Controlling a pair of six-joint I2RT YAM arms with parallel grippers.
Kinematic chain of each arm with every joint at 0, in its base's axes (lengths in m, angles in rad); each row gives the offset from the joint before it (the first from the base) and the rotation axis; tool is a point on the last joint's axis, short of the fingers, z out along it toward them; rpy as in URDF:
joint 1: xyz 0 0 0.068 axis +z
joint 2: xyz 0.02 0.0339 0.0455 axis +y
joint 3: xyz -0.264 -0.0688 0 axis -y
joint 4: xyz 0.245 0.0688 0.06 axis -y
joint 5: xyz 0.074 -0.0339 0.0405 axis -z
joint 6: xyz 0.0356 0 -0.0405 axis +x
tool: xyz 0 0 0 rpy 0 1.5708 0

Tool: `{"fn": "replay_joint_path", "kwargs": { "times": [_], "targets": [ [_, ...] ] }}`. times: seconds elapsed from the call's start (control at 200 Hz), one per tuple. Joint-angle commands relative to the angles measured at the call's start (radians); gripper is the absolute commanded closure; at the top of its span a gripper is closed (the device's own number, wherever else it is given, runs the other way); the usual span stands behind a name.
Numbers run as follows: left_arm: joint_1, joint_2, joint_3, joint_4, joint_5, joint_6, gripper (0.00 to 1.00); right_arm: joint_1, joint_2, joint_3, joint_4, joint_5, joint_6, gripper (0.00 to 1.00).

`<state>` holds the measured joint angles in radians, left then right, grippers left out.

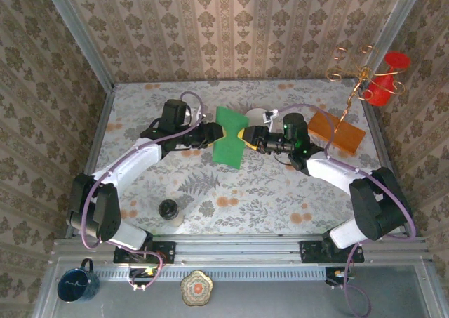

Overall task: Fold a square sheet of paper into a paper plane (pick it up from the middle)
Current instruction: First fold in half a square sheet of paper at the center of the table.

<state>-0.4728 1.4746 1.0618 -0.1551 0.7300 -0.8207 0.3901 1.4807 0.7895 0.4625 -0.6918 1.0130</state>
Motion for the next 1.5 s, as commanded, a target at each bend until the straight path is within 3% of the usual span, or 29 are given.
{"fn": "replay_joint_path", "kwargs": {
  "times": [0.0, 0.145, 0.35, 0.49, 0.69, 0.86, 0.995, 1.035, 1.1, 1.27, 1.491],
  "targets": [
    [0.010, -0.018, -0.016, 0.020, -0.003, -0.021, 0.63, -0.002, -0.045, -0.020, 0.014, 0.002, 0.009, 0.57],
    [0.010, -0.017, -0.022, 0.034, 0.005, -0.031, 0.63, 0.000, -0.048, -0.022, 0.014, 0.006, 0.017, 0.74],
    [0.010, -0.018, -0.024, 0.040, 0.016, -0.038, 0.62, 0.005, -0.042, 0.000, -0.014, 0.019, 0.006, 0.85],
    [0.040, -0.040, -0.027, 0.004, -0.004, -0.020, 0.56, 0.002, -0.069, 0.019, -0.105, 0.065, -0.040, 0.95],
    [0.157, -0.107, -0.068, -0.099, -0.069, 0.052, 0.33, -0.050, -0.161, 0.058, -0.356, 0.101, -0.132, 1.00],
    [0.255, -0.147, -0.107, -0.186, -0.129, 0.120, 0.24, -0.097, -0.270, 0.146, -0.709, 0.148, -0.273, 1.00],
    [0.284, -0.159, -0.124, -0.232, -0.176, 0.163, 0.19, -0.099, -0.286, 0.282, -1.008, 0.234, -0.367, 1.00],
    [0.286, -0.159, -0.128, -0.241, -0.187, 0.175, 0.12, -0.100, -0.277, 0.320, -1.077, 0.246, -0.376, 1.00],
    [0.286, -0.154, -0.136, -0.241, -0.191, 0.189, 0.08, -0.091, -0.252, 0.364, -1.139, 0.250, -0.378, 1.00],
    [0.284, -0.151, -0.172, -0.209, -0.172, 0.195, 0.08, -0.005, -0.151, 0.407, -1.100, 0.250, -0.344, 1.00],
    [0.264, -0.140, -0.211, -0.178, -0.146, 0.174, 0.08, 0.095, 0.042, 0.337, -0.691, 0.116, -0.199, 1.00]
  ]
}}
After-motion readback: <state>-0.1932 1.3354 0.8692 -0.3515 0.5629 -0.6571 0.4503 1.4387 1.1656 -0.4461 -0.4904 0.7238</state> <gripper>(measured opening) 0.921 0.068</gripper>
